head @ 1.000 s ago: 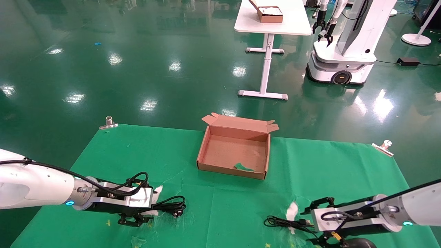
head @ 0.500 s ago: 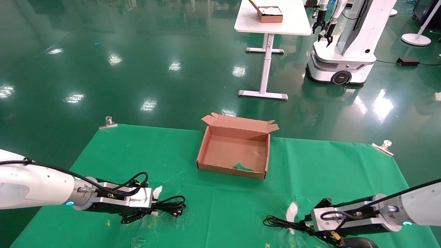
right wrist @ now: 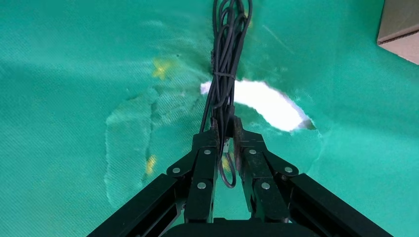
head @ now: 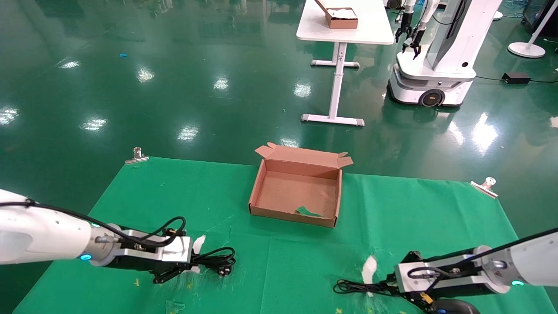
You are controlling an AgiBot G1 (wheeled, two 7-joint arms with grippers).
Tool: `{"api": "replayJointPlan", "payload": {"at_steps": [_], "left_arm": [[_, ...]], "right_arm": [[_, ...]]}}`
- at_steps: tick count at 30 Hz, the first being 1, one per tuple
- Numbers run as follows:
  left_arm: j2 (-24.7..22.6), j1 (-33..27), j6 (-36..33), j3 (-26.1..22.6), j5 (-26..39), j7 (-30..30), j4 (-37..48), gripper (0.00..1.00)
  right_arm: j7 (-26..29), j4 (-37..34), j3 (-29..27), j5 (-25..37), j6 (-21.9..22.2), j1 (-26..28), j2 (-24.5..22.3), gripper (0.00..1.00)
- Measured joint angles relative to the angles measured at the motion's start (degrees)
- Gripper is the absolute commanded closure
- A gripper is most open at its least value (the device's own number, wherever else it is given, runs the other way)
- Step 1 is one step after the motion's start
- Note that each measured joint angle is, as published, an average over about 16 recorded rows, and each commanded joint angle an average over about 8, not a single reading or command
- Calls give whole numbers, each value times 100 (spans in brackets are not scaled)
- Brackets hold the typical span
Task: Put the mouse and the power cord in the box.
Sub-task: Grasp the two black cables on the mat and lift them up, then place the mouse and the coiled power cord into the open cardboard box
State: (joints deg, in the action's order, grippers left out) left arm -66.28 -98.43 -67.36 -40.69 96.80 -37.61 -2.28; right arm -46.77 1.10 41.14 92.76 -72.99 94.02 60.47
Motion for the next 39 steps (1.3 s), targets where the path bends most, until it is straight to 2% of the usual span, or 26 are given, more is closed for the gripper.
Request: {"api": "replayJointPlan", "payload": {"at_steps": [8,14,18,22,26,31,39], "left_arm": [[319,-495,-435,408,-588,378,76,100],[315,-971,-326,677,-972,848,122,100],[116,-1284,-24,747,-1070,1140,102,100],[-171,-1551,365,779,-1112,1381,65,100],[-460,-1745,746,798,-1136,1530,24,100],[-726,-1850,1055,831,-1179,1556,-13,100],[-832,-1865,1099,888,-1263,1474,12,100]], "right_arm": [[91,69,-128,-176,-31,431,-380,100],[274,222,-211,-287,-35,957,-561,100],[406,317,-276,-380,17,1196,-461,100],[479,383,-327,-454,204,1292,-153,100],[491,377,-367,-513,594,1248,308,100],[430,321,-401,-554,1437,1100,952,100],[356,380,-430,-624,2565,959,1598,100]]}}
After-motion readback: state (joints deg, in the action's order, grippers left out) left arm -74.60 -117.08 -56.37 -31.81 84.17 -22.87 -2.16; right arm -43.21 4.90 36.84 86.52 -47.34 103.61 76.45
